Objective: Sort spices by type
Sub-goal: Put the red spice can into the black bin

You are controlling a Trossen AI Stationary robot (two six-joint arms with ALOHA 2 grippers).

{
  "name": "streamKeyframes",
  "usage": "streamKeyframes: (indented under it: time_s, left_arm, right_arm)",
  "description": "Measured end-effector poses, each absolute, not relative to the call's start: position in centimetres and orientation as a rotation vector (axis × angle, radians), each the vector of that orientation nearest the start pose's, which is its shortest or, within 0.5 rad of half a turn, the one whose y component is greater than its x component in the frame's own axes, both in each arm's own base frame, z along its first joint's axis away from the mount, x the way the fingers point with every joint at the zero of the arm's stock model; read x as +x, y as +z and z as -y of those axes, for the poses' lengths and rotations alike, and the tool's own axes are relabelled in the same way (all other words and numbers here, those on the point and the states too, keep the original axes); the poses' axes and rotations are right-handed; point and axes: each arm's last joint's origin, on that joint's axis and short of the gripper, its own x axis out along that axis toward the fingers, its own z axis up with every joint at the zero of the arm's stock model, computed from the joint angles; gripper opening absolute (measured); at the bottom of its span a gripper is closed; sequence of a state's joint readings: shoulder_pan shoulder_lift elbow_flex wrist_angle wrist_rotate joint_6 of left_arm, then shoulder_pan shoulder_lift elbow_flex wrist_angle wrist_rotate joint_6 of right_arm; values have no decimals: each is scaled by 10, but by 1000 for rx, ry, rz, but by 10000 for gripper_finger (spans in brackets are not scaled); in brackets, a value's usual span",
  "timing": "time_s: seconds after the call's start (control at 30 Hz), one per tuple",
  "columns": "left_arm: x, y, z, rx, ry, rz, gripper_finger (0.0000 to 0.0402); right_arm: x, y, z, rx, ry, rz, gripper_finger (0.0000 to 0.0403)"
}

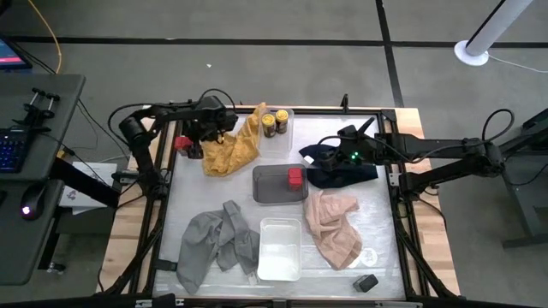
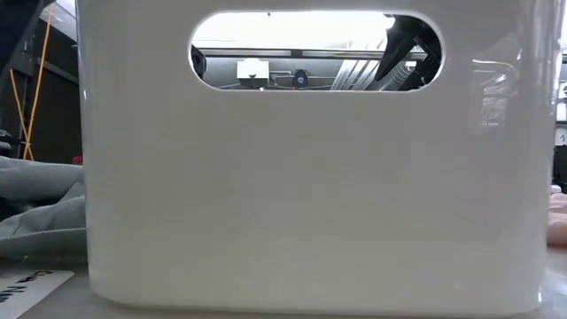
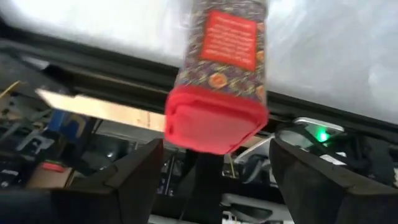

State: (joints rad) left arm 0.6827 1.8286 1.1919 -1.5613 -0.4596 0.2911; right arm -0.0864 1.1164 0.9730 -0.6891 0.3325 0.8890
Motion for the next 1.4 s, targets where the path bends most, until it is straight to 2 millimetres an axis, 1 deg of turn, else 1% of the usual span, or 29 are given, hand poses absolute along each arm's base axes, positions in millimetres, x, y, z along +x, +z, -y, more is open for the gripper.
streamKeyframes:
  time_s: [0.07,0.23,0.37,0.57,0.83,0.9,0.97,1.1,1.13,1.23,1.27,1.33,1.4]
  left_arm:
    - [198,180,-180,-109,268,-2315,277]
    - [200,171,-189,-107,273,-2279,277]
    - [198,171,-192,-123,278,-2266,277]
    - [193,170,-196,-224,259,-2229,277]
    - [189,168,-202,-291,265,-2190,275]
    - [188,169,-202,-290,269,-2192,266]
    - [188,169,-203,-279,275,-2199,250]
    - [187,169,-202,-280,273,-2214,196]
    - [186,171,-201,-289,271,-2226,185]
    - [186,182,-200,-335,285,-2268,185]
    - [187,188,-201,-352,307,-2249,185]
    - [192,204,-202,-374,373,-2143,185]
    - [199,228,-198,-423,391,-2015,185]
  right_arm:
    - [218,295,28,721,-731,-595,247]
    - [218,295,28,722,-730,-596,247]
    - [218,295,28,727,-727,-598,247]
    - [218,295,28,728,-725,-599,247]
    - [218,295,27,727,-722,-600,247]
    - [218,295,27,727,-722,-600,247]
    - [218,295,27,727,-722,-600,247]
    - [218,295,27,725,-722,-601,247]
    - [218,295,27,724,-722,-602,247]
    - [218,295,27,714,-718,-605,247]
    - [218,295,27,709,-716,-607,247]
    - [218,295,27,706,-715,-608,247]
    - [218,295,27,706,-715,-608,247]
